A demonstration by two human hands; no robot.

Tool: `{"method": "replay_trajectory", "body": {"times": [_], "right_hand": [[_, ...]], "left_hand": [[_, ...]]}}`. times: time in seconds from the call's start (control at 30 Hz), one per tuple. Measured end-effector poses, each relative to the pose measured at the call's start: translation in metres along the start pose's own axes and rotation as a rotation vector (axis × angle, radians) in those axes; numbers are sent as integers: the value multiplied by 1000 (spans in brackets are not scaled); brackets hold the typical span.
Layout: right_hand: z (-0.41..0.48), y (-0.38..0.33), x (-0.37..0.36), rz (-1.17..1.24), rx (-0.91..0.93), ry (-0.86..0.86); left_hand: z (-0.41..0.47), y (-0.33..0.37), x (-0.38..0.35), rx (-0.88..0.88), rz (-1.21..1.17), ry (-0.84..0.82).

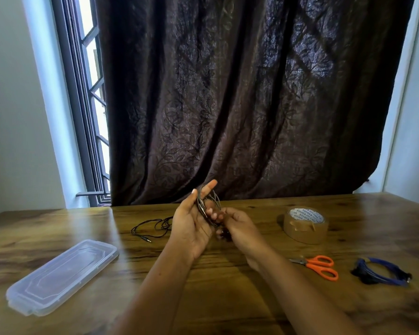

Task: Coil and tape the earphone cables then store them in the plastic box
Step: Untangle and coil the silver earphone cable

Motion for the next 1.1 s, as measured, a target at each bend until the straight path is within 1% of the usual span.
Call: {"method": "replay_trajectory", "body": {"times": [0.1,0.2,0.27,0.33,0.43,0.53,0.6,0.77,0.97,1.1], "right_hand": [[6,-5,15,-29,72,140],[9,-11,33,-214,207,261],[11,-10,38,-319,276,266],[13,-7,36,-455,339,229],[13,-4,28,-695,474,192],[8,-10,24,-809,550,218],[6,-13,25,-865,574,245],[6,-11,29,-944,550,287],[6,-10,29,-954,527,283],[6,-8,28,-941,506,254]], "left_hand": [[2,-2,4,46,61,5],[4,-7,13,69,220,42],[5,-12,16,87,332,63],[5,-14,15,99,419,62],[6,-13,13,107,438,56],[6,-9,14,94,464,58],[7,-9,15,87,471,35],[9,-20,14,63,559,-33],[7,-22,14,30,619,-19],[9,-26,18,57,585,31]]}}
Point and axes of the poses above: each hand's wrist, its own z-axis towards the middle knuckle, its own x-axis out of the back of the hand, y = z × x, the point moved 5 cm from there along z, towards the middle knuckle, and after that the axes turned 12 degrees about y, right-handed, at the moved point
